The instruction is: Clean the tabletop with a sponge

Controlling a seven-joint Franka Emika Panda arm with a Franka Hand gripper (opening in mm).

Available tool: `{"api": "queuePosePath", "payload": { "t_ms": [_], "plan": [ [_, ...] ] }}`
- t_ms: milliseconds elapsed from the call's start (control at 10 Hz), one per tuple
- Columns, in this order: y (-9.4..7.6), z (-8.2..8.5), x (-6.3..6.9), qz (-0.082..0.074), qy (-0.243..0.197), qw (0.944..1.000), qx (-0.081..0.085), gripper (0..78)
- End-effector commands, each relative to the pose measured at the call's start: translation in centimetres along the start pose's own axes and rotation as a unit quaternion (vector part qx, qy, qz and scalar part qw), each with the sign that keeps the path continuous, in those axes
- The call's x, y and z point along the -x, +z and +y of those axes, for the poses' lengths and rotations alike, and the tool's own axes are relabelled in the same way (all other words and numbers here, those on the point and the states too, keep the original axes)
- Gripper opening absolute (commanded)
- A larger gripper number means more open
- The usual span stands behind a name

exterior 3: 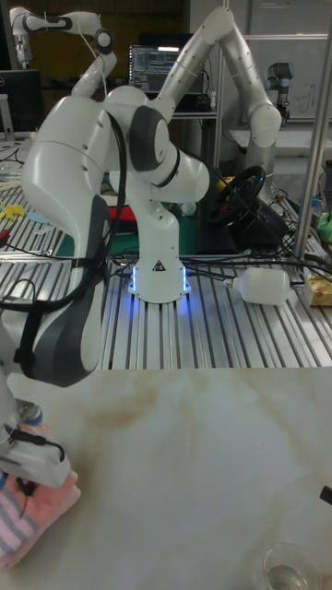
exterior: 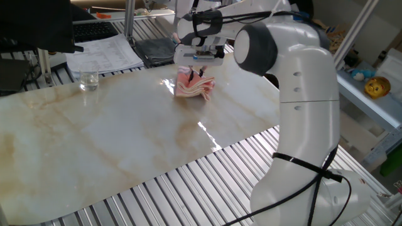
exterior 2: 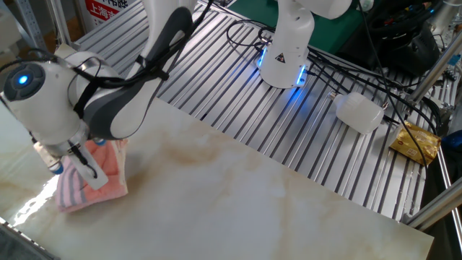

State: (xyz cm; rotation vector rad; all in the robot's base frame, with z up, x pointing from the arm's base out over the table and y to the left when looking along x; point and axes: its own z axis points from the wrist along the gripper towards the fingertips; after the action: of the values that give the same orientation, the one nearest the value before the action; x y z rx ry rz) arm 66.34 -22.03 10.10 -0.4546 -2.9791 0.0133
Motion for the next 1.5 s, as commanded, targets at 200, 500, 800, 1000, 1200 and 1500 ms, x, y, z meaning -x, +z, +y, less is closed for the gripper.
{"api": "queuePosePath", "payload": {
  "t_ms": [200, 500, 800, 1000, 1200, 1500],
  "plan": [
    [0.6, 1.2, 3.1, 0.016, 0.002, 0.9999, -0.002, 1.2],
    [1.1, 1.4, 2.9, 0.039, 0.015, 0.9987, 0.029, 1.2],
    [1.7, 1.7, 0.6, 0.041, 0.029, 0.9983, 0.029, 1.2],
    [0.9, 2.8, -1.2, 0.043, 0.044, 0.9979, 0.022, 1.2],
    [1.3, 2.8, -3.2, 0.043, 0.047, 0.9978, 0.018, 1.2],
    [2.0, 2.4, -5.8, 0.049, 0.049, 0.9976, -0.003, 1.2]
  ]
}}
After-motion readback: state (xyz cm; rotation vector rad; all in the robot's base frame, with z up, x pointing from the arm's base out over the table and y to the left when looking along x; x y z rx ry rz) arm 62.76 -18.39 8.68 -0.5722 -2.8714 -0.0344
